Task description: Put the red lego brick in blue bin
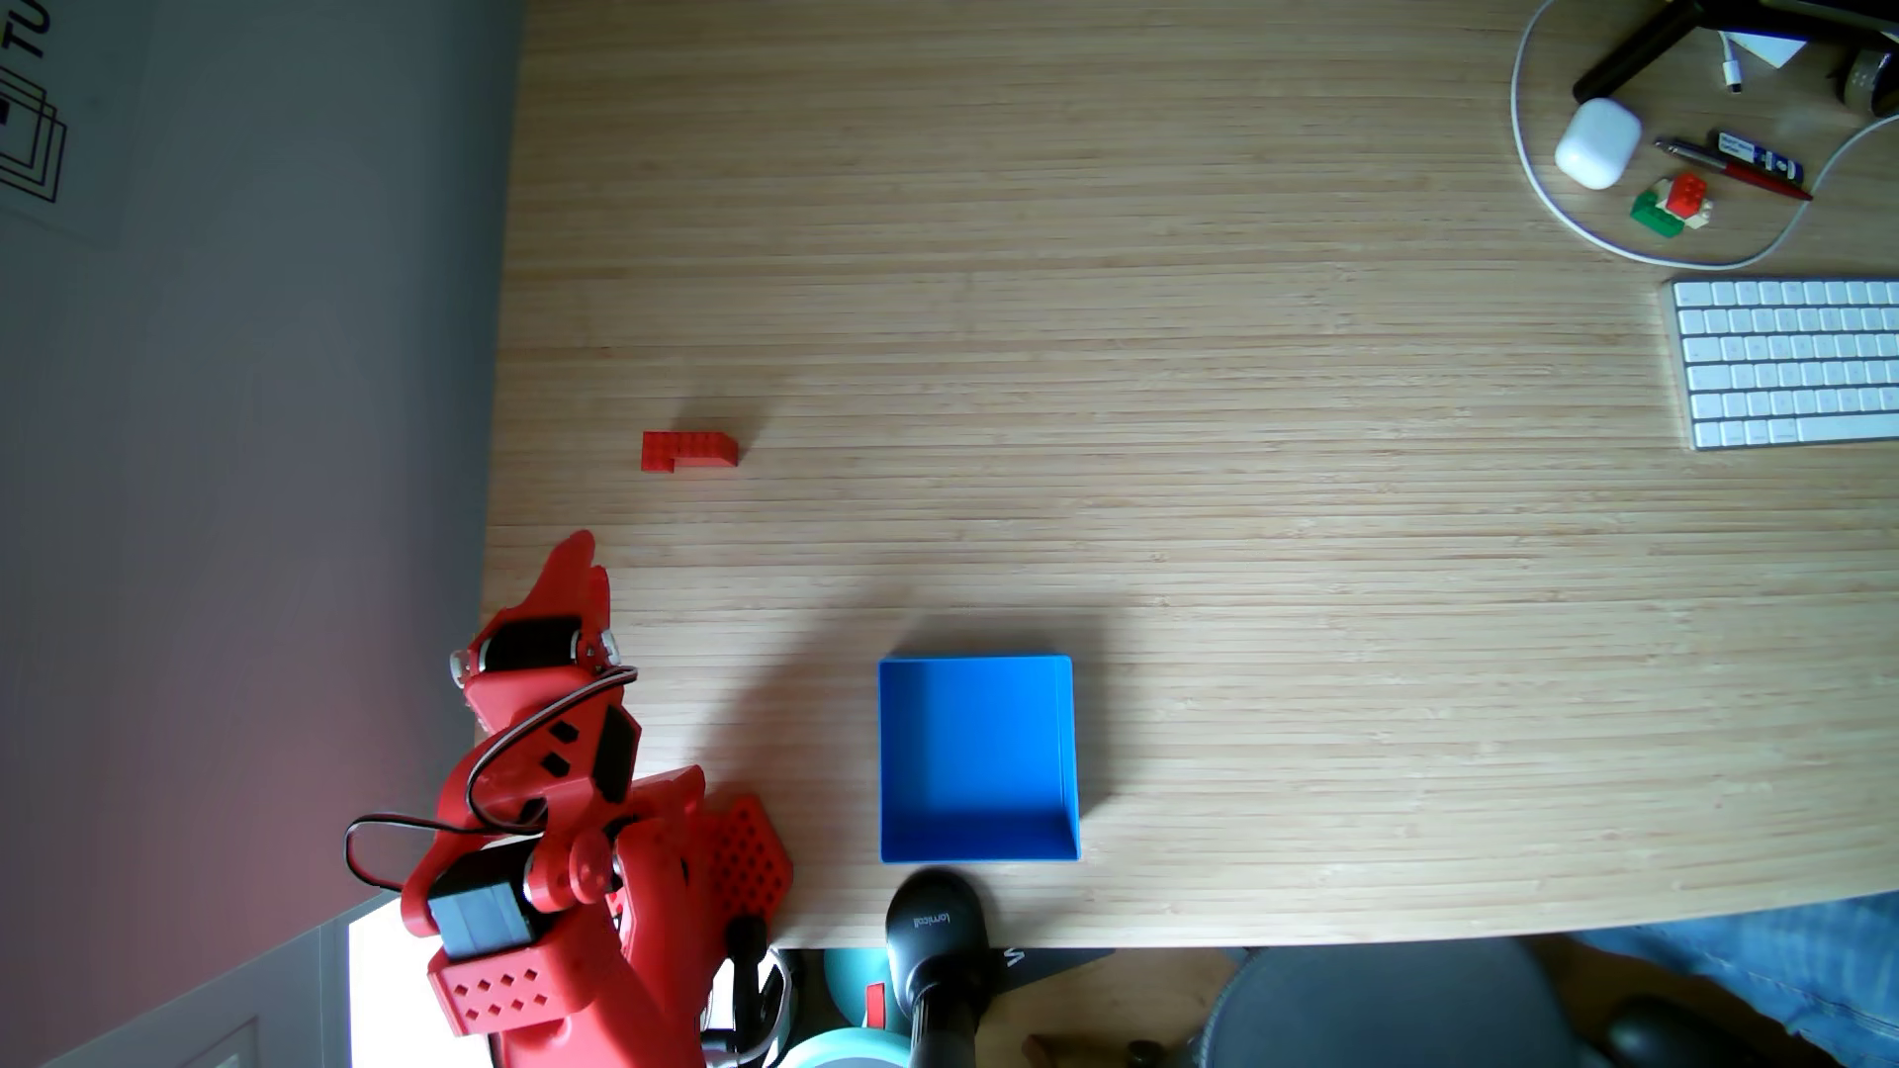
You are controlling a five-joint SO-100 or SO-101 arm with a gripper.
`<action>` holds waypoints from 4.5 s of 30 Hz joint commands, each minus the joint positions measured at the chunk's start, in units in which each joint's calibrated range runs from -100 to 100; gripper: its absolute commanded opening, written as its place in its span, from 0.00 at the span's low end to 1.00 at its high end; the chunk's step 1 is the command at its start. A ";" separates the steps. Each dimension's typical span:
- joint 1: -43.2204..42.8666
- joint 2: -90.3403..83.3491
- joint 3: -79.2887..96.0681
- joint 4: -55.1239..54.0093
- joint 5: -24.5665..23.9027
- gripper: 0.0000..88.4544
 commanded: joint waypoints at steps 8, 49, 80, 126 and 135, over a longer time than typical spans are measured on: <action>3.19 28.96 -22.84 -0.68 0.00 0.31; 10.77 98.48 -78.46 14.02 -1.51 0.37; 15.38 107.51 -103.42 29.94 -3.13 0.00; 78.42 107.17 -121.48 44.39 18.95 0.00; 78.78 107.17 -114.76 44.39 21.64 0.00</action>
